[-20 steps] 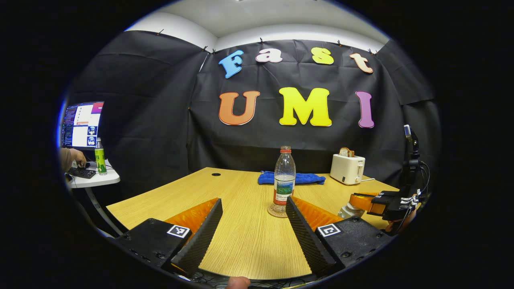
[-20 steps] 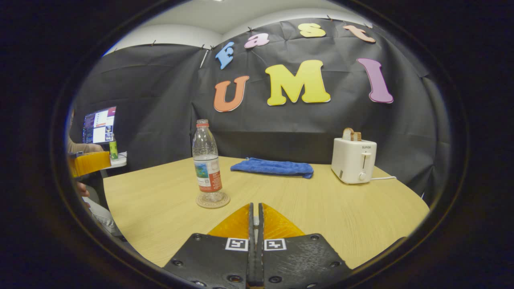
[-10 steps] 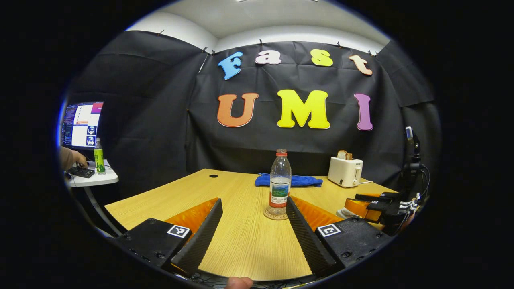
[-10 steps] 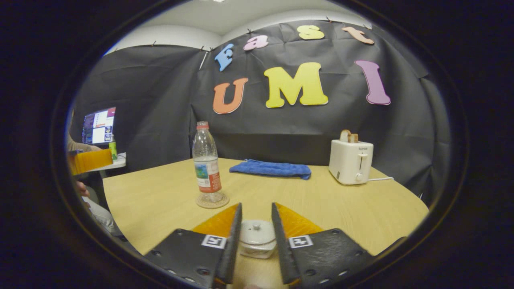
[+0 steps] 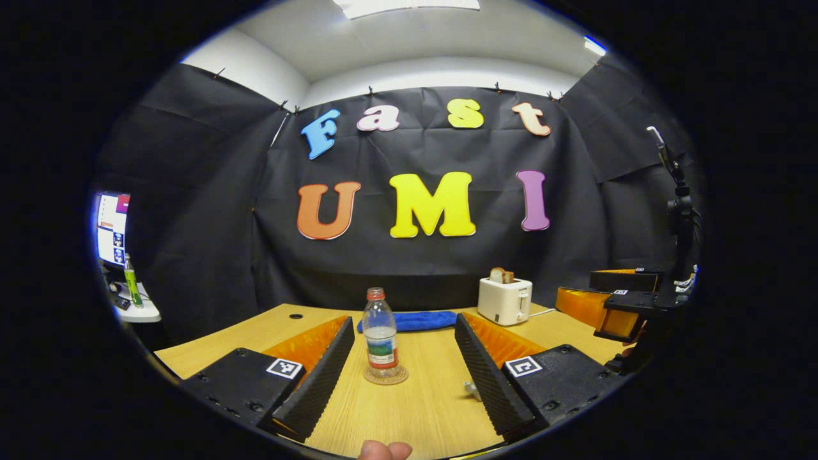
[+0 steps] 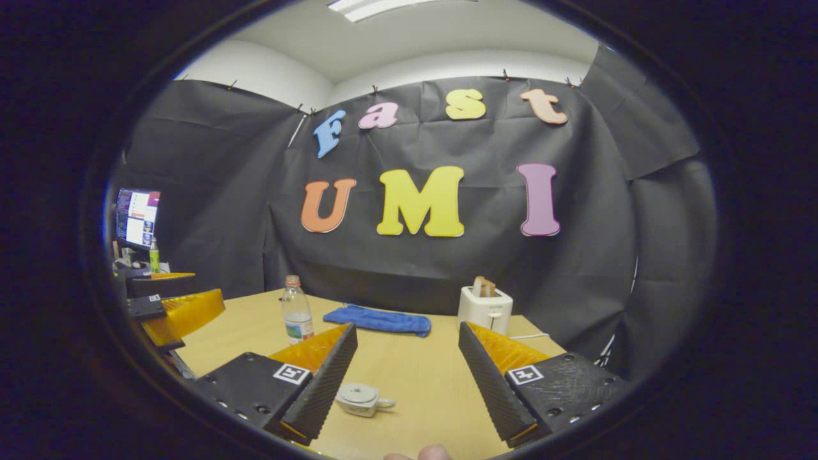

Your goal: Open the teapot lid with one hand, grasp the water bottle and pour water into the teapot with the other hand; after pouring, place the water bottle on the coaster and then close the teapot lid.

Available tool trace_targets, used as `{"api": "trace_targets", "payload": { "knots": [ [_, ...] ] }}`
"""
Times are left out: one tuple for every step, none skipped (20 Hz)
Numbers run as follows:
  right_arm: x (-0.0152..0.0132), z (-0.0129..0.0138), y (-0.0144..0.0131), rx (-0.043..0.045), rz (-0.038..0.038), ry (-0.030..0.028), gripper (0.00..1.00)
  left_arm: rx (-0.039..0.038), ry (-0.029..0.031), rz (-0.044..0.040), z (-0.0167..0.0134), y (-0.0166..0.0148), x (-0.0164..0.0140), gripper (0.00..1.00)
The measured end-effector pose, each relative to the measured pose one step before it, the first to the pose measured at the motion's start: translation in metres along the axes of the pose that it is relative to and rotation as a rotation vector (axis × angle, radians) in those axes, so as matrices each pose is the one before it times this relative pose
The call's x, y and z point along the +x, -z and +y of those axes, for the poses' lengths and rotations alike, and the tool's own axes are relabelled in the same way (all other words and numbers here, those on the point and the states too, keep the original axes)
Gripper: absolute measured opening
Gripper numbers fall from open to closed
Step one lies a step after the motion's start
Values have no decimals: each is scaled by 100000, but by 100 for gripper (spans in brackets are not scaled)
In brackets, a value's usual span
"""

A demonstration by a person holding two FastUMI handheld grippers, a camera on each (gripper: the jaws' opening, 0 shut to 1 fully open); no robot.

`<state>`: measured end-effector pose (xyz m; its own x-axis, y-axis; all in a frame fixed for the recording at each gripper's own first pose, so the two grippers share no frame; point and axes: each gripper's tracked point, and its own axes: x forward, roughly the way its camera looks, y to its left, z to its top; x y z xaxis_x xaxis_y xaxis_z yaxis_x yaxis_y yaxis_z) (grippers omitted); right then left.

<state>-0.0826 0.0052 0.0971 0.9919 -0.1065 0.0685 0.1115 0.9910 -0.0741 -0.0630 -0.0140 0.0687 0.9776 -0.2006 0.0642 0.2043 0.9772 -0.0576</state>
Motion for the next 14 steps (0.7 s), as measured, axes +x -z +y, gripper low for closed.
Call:
{"api": "trace_targets", "payload": {
  "knots": [
    [-923,-823,-947,-855,-1958,1869,97,326,1320,-830,-886,-532,-67,99],
    [-708,-722,-717,-882,-2029,1871,96,317,381,-609,-486,-377,-217,99],
    [-494,-635,-470,-1037,-1601,2153,96,874,-60,44,-420,-155,-129,99],
    [-385,-564,108,-90,-731,2122,95,895,-921,-494,-51,-4,-112,98],
    [-467,-199,331,1538,-212,974,95,535,-1667,-255,244,262,-260,98],
    [-338,145,534,1727,530,318,96,-18,-1701,-536,212,306,-178,98],
    [-235,202,705,851,1333,-355,95,-389,-748,1226,59,646,-151,98],
    [-204,87,556,554,940,-413,96,-591,-106,1204,56,697,-170,98],
    [-57,-75,151,1051,38,177,95,-416,-450,1038,129,487,-152,98],
    [-33,-91,99,1324,-93,485,96,-97,-1025,765,557,208,30,98],
    [28,30,180,1043,159,319,96,-139,-810,179,413,153,-33,98],
    [13,154,319,684,365,100,95,-280,-427,-440,337,-159,-106,98],
    [77,304,187,146,315,-312,96,71,-370,-420,214,-229,-37,98],
    [-15,212,154,-324,262,-1,96,505,-328,-294,262,-71,-93,98]
  ]
}}
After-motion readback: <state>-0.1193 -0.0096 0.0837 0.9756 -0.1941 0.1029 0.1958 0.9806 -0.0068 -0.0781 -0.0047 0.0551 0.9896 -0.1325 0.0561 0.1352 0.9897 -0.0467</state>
